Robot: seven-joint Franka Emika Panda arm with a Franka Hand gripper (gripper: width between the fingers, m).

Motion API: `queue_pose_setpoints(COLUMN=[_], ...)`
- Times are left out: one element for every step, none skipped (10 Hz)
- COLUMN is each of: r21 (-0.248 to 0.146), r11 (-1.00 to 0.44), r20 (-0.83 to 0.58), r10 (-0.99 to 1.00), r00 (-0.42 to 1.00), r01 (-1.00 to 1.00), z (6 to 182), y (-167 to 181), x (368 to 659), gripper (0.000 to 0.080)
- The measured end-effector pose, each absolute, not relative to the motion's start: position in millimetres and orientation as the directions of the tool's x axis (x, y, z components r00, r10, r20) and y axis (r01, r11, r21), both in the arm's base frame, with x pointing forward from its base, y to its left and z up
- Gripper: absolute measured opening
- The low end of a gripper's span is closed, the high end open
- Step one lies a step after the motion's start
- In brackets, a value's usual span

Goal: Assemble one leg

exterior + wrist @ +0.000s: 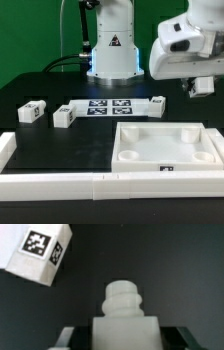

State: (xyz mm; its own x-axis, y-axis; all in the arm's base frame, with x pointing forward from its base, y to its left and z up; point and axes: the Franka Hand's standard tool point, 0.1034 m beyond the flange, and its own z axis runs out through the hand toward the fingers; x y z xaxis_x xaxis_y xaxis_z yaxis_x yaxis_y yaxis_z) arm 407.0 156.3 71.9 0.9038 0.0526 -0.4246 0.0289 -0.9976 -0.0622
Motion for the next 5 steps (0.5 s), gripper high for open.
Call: queue_pose_setpoints(r21=[-0.061,-0.068,-0.073,-0.079,-0.088], r11=[-0.998,-0.997,-0.997,-0.996,-0.996], r20=[-0.394,-0.3,-0.185,-0.081,0.034], r10=[0.054,0.047,0.043,0.038,0.031], r00=[0.918,0.953,0.982,0.996,0.999], r01=[0.032,0.028,0.03,0.031,0.034], z=[81.9,89.6,100.6,107.1,109.2], y=[148,145,140,137,136], x=[407,420,429,437,447], gripper=[0.0292,0.0292,0.0294,0.0294,0.0294])
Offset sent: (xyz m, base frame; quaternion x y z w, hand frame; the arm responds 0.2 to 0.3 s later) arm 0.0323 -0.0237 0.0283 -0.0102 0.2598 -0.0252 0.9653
